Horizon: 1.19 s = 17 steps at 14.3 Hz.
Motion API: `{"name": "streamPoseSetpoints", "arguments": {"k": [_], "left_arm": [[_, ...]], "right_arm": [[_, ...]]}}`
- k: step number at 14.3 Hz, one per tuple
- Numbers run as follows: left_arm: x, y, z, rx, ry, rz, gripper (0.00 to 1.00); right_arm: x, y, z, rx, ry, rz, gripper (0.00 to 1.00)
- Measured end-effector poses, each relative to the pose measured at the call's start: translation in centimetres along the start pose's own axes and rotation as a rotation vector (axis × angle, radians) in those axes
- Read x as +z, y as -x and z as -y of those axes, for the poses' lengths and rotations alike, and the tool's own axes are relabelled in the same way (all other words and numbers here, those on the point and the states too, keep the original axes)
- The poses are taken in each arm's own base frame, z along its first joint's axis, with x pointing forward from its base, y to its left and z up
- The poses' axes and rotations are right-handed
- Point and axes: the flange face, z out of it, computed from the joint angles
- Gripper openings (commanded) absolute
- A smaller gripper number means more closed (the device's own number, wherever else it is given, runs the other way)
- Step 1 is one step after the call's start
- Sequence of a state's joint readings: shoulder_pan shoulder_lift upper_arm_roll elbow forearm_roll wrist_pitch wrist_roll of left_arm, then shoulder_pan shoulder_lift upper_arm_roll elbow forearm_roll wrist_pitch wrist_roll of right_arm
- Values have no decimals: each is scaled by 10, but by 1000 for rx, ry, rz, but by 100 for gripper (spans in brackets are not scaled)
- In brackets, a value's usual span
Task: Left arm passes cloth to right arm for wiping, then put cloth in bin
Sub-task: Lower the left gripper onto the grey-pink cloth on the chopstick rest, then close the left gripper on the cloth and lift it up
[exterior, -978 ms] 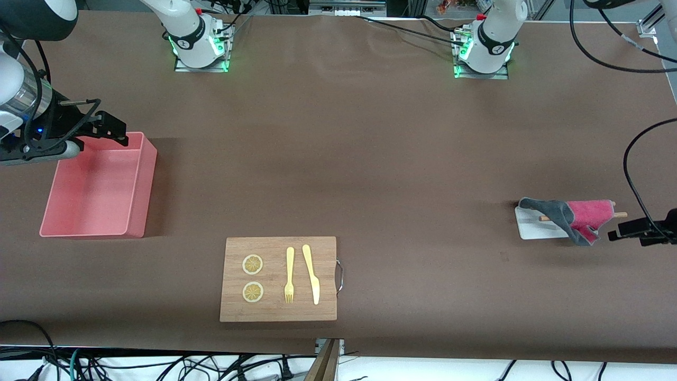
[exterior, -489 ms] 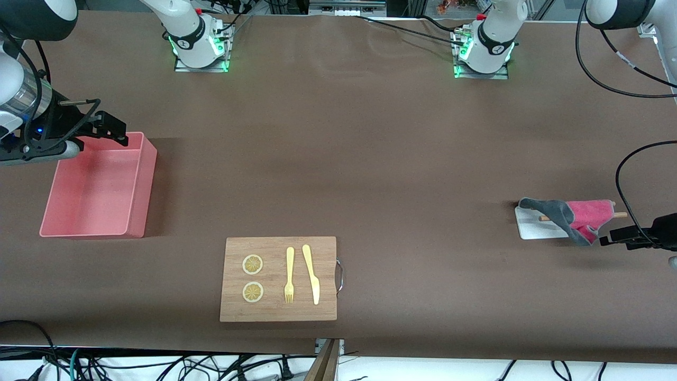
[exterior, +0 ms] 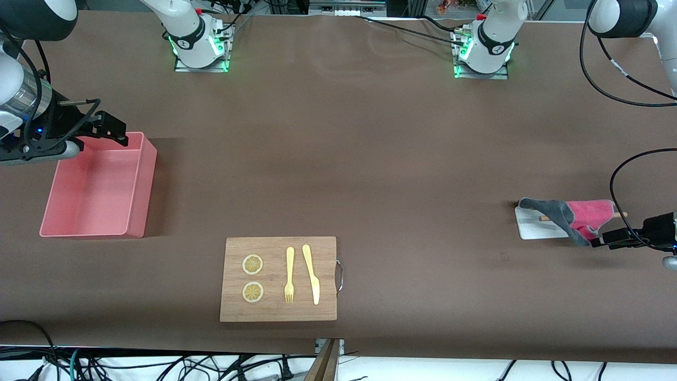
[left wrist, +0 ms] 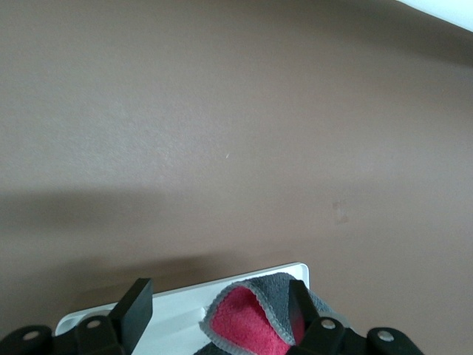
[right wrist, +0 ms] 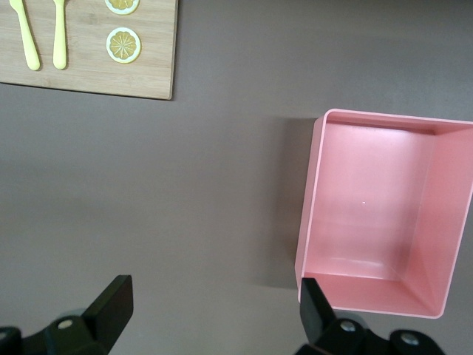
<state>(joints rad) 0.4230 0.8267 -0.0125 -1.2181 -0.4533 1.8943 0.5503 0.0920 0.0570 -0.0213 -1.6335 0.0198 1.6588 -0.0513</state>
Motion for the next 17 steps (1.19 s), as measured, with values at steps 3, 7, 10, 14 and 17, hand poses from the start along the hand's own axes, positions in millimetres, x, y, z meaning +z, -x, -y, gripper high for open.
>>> {"name": "streamPoseSetpoints", "arguments": {"k": [3,7,10,14,17], "left_arm": [[16,11,13,-27,21,36,59],[22,15,10,-50,91,48,54],[22,15,9,-50,96,48,19],[21,15,8,-46,100,52,0],[18,17,3,-40,118,78,0]], "right_arm": [[0,0,0,0,0,0,100],[0,0,0,0,0,0,100],[0,0,0,0,0,0,100],[0,0,0,0,0,0,100],[0,0,0,0,0,0,100]]}}
